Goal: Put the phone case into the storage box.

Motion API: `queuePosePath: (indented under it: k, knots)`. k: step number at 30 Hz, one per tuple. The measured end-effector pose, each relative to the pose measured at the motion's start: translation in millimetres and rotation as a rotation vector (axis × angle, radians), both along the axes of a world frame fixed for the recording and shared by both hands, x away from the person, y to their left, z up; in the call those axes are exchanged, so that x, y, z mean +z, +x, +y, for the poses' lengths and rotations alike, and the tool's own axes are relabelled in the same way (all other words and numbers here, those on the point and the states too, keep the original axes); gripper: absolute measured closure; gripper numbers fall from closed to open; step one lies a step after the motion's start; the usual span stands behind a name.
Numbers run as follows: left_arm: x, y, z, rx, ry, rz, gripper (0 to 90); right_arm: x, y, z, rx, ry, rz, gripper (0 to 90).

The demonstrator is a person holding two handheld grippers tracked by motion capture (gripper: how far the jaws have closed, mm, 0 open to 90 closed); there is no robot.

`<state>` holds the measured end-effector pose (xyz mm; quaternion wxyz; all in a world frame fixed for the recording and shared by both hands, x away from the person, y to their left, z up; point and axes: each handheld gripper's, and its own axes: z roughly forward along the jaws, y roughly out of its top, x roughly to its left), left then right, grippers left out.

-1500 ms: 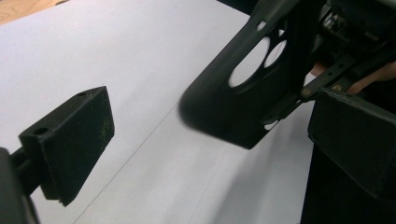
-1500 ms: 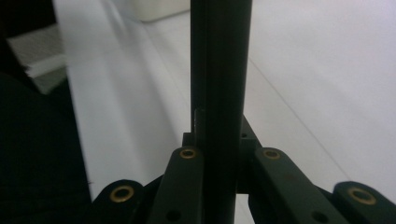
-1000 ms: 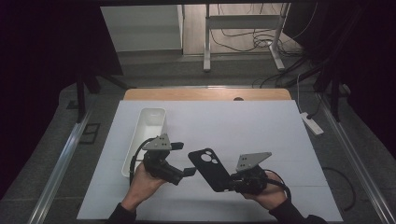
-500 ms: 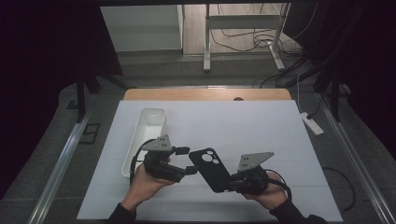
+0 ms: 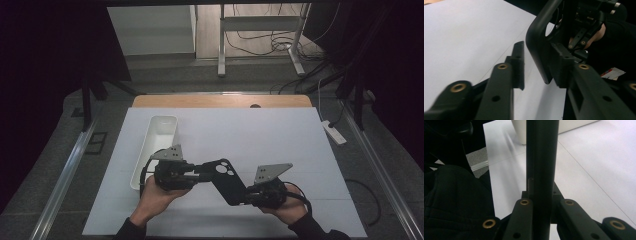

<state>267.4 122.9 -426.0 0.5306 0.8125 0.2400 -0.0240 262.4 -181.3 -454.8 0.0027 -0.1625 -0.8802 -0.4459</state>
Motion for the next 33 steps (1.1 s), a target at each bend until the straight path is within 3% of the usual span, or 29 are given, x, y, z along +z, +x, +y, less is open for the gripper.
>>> queuePosePath:
  k: [6, 13, 19, 25, 33]
  knots:
    - [0.0, 1.0, 1.5, 0.002, -0.017, 0.017, 77.8, 0.2, 0.1, -0.2, -0.006, 0.0, -0.012, 85.9]
    - [-0.9, 3.9, 2.5, -0.011, -0.058, 0.072, 81.8, -0.1, 0.5, -0.7, -0.017, -0.001, -0.018, 85.8]
    - [-0.9, 4.6, 2.4, -0.01, -0.062, 0.09, 82.4, -1.0, 1.3, -0.6, -0.017, -0.005, -0.02, 85.6]
    - [0.6, 3.6, 1.1, -0.006, -0.05, 0.083, 82.6, -2.3, 1.3, 0.8, -0.025, -0.017, -0.025, 85.0]
    - [3.4, 3.4, 1.6, 0.009, -0.012, 0.061, 82.7, -2.8, -2.4, 4.8, -0.065, -0.068, -0.073, 65.2]
